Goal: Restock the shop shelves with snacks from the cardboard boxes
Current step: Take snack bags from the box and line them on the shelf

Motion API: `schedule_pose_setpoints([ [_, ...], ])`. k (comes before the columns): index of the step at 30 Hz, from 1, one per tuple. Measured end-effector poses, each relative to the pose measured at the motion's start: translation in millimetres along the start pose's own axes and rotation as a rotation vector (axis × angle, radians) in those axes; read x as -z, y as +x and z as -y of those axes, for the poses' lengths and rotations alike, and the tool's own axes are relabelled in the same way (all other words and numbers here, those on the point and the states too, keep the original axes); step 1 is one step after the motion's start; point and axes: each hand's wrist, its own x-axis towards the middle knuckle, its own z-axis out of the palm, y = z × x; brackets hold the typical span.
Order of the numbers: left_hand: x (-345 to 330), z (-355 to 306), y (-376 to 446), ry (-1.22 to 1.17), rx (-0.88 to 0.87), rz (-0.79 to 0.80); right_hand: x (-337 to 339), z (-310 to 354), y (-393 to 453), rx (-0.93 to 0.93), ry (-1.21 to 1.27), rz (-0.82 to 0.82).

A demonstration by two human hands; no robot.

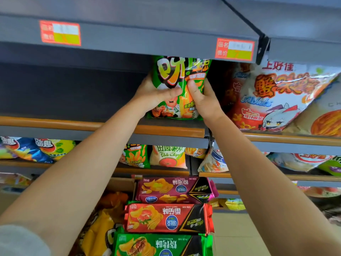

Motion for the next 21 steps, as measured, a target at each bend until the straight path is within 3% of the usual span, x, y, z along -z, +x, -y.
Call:
schedule_pose_setpoints([
  [6, -4.2, 6.7, 37.9, 0.015, -0.029, -0.073, 1.5, -1.4, 29.2, 0.08, -0.076, -0.039],
  [13, -13.1, 5.5, 51.3, 0.245, -0.022, -0.169, 6.3, -9.1, 33.6, 0.116, -0.151, -0.15],
  [21, -17.1, 7.9, 57.4, 0.06, -0.063, -0.199, 5.9, -12.9, 44.7, 0.055, -0.218, -0.061],
])
